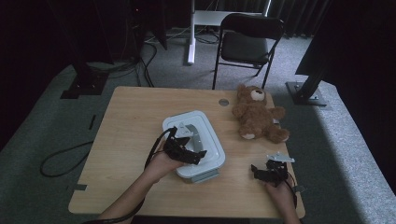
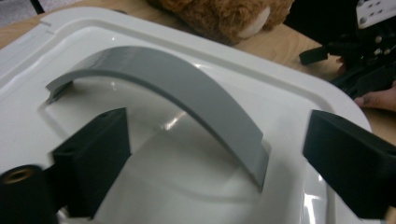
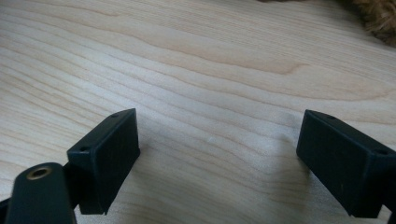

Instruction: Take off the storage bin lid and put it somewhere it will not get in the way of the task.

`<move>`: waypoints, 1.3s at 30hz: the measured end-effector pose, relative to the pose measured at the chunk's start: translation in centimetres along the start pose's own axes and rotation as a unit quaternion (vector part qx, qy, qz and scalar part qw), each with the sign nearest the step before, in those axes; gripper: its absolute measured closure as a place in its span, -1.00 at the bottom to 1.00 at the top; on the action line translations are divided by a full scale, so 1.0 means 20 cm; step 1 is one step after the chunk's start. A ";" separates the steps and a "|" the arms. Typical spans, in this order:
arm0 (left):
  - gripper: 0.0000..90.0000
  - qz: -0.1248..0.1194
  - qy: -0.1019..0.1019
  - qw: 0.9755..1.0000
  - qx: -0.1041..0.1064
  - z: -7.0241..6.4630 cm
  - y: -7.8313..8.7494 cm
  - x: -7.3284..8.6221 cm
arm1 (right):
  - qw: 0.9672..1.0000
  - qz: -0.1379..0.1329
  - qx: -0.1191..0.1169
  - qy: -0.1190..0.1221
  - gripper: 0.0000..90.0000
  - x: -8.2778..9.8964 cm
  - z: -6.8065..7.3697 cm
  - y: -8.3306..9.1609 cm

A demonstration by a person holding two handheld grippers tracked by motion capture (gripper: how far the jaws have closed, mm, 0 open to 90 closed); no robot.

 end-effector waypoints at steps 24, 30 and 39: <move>0.34 -0.020 0.012 0.999 0.033 -0.02 -0.03 0.00 | 1.000 -0.001 0.002 -0.002 -0.70 0.00 0.00 0.00; 0.38 -0.021 0.021 0.998 0.048 -0.01 -0.02 -0.01 | 1.000 -0.001 0.002 -0.002 -0.70 0.00 0.00 0.00; 0.49 -0.028 0.017 0.997 0.069 -0.04 0.02 -0.04 | 1.000 0.000 0.002 -0.002 -0.70 0.00 0.00 0.00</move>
Point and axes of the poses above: each handheld gripper's, and its own axes: y roughly backward along the jaws, x roughly out of its underside, z roughly to its left, the point moved 9 cm from there along -y, roughly forward along the jaws, and after that the axes turned 6 degrees about -z, right-handed, at the moved point
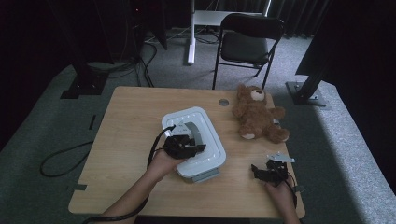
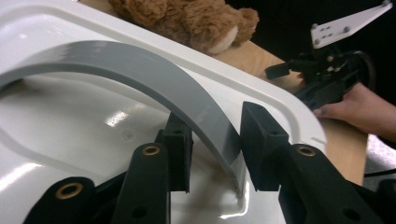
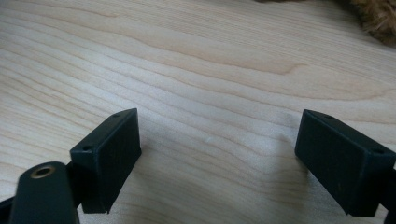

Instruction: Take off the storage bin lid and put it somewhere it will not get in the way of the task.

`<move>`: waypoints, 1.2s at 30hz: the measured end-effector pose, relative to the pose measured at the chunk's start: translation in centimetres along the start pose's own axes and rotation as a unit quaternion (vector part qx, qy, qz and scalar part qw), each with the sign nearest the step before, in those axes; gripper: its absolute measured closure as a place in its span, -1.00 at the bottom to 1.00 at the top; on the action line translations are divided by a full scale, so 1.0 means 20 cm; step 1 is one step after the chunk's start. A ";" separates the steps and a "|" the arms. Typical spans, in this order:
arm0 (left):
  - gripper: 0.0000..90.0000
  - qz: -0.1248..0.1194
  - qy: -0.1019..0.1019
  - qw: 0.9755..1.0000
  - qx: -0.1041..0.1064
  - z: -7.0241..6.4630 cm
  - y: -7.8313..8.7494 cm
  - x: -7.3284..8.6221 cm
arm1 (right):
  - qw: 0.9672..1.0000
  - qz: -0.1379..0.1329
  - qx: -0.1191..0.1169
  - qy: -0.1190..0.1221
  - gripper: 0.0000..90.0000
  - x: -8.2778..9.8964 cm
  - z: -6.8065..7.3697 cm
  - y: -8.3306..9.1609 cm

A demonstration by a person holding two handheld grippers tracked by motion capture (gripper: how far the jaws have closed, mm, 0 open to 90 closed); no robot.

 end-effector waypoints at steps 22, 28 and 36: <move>0.61 -0.040 -0.048 0.998 0.002 -0.08 0.24 -0.16 | 1.000 -0.001 0.000 0.000 -0.70 0.00 0.00 0.00; 0.61 -0.042 -0.050 0.998 -0.001 -0.08 0.29 -0.17 | 1.000 0.000 0.000 0.000 -0.70 0.00 0.00 0.00; 0.61 -0.046 -0.057 0.997 -0.004 -0.07 0.39 -0.17 | 1.000 0.000 0.000 0.000 -0.70 0.00 0.00 0.00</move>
Point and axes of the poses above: each handheld gripper's, and its own axes: y roughly backward along the jaws, x roughly out of its underside, z roughly to its left, the point moved 9 cm from there along -y, roughly forward along the jaws, and after that the axes turned 6 degrees about -z, right-handed, at the moved point
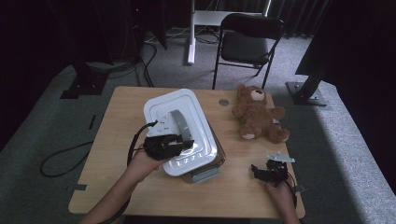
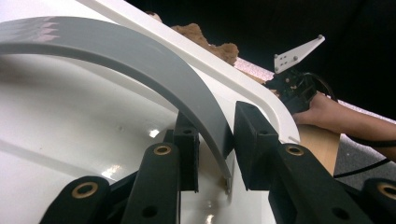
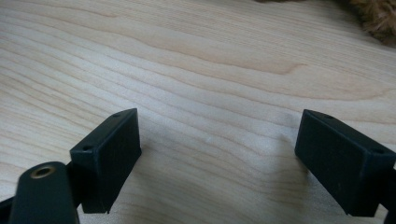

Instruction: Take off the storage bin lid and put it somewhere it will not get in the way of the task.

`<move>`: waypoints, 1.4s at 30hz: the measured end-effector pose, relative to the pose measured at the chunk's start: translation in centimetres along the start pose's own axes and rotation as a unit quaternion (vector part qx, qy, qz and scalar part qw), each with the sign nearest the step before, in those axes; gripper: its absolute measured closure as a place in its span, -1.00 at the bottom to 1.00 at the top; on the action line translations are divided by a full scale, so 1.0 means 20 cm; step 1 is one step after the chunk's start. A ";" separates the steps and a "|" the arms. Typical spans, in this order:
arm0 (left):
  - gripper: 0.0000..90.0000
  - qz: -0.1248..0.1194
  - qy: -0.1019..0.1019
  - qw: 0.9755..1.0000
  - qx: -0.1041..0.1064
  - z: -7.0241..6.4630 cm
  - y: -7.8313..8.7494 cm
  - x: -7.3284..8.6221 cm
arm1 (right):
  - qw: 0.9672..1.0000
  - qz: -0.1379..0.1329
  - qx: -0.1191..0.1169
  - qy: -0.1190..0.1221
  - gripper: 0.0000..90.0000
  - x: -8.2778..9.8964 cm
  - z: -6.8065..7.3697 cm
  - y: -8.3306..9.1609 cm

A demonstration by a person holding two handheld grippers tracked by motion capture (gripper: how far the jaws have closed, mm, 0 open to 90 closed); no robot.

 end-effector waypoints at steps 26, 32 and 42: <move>0.61 0.008 0.007 1.000 -0.029 0.10 0.26 0.14 | 1.000 0.000 0.000 0.000 -0.70 0.00 0.00 0.00; 0.61 0.009 0.013 0.999 -0.034 0.12 0.31 0.19 | 1.000 0.000 0.000 -0.001 -0.70 0.00 0.00 0.00; 0.61 0.016 0.026 0.999 -0.040 0.16 0.37 0.29 | 1.000 0.000 0.000 -0.001 -0.70 0.00 0.00 0.00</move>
Point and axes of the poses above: each handheld gripper's, and its own axes: y roughly backward along the jaws, x roughly out of its underside, z roughly to its left, the point moved 9 cm from there along -y, roughly forward along the jaws, and after that the axes turned 6 degrees about -z, right-handed, at the moved point
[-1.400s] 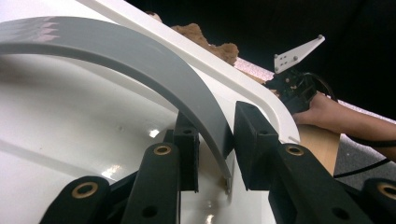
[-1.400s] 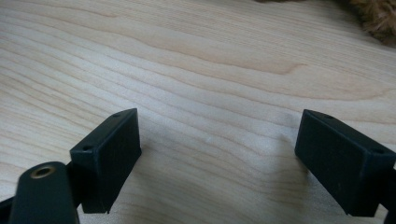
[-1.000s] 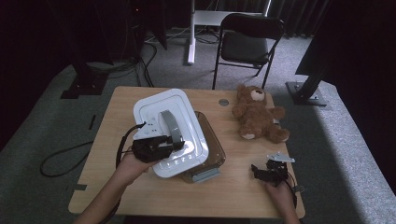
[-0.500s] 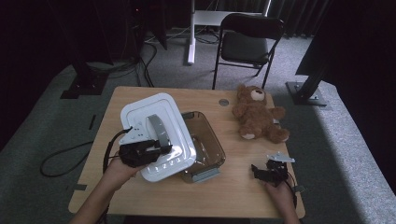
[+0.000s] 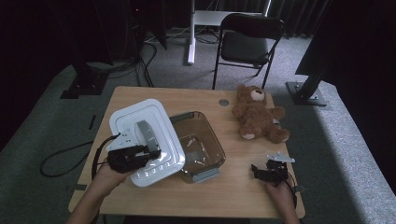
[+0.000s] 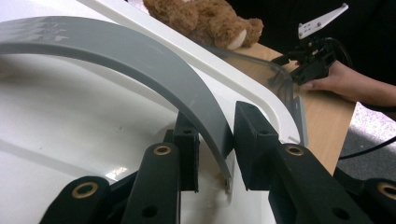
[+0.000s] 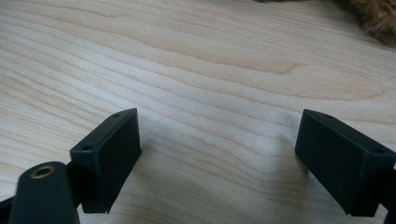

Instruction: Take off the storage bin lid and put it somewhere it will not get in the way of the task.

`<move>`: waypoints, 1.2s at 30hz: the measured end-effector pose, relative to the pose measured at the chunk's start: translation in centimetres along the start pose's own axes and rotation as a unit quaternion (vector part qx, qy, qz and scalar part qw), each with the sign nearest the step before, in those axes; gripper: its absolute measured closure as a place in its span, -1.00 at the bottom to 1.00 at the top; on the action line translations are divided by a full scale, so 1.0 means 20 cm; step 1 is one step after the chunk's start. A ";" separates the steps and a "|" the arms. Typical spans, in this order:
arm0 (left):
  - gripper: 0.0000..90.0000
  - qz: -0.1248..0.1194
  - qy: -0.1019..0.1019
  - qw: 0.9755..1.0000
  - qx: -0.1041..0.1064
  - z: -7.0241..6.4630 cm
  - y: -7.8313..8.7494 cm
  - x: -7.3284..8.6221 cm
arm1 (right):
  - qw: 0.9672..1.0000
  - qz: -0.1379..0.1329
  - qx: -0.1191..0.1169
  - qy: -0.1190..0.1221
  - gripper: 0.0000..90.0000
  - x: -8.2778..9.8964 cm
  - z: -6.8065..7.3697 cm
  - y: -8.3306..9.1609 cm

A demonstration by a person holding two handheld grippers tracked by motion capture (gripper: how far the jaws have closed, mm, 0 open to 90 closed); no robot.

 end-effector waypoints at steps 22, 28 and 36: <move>0.61 0.005 0.052 0.999 -0.011 0.12 0.07 0.25 | 1.000 0.000 0.000 0.000 -0.70 0.00 0.00 0.00; 0.61 0.014 0.075 0.997 -0.002 0.15 0.04 0.36 | 1.000 0.000 0.000 0.001 -0.70 0.00 0.00 0.00; 0.61 0.034 0.117 0.992 0.007 0.23 -0.06 0.51 | 1.000 0.000 0.000 0.001 -0.70 0.00 0.00 0.00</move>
Point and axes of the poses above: each handheld gripper's, and its own axes: y roughly backward along the jaws, x roughly out of its underside, z roughly to its left, the point moved 9 cm from there along -y, roughly forward along the jaws, and after that the axes turned 6 degrees about -z, right-handed, at the moved point
